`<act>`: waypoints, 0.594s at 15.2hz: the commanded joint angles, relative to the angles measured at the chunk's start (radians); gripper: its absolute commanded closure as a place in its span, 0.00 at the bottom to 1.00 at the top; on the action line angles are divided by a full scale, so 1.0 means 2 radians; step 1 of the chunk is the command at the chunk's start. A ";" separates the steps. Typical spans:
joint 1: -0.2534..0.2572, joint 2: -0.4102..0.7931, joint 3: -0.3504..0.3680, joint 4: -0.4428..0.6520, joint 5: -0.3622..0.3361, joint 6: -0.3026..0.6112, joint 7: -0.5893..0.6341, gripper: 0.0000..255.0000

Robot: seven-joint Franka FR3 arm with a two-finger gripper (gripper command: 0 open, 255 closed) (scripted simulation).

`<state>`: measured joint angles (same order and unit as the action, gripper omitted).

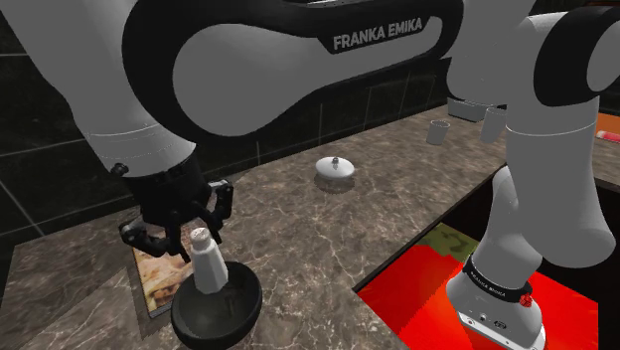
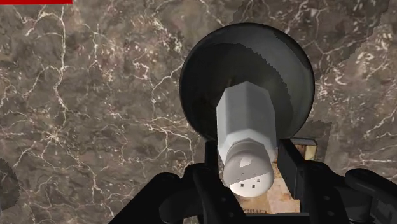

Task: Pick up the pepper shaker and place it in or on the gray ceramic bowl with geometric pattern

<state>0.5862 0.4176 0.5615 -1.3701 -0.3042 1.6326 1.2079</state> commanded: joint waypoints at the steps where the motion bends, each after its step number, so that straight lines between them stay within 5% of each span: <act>1: -0.003 -0.002 0.000 -0.016 0.000 0.015 0.002 1.00; 9: -0.007 0.001 -0.002 -0.054 -0.003 0.054 0.007 1.00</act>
<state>0.5711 0.4183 0.5575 -1.4770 -0.3085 1.7373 1.2218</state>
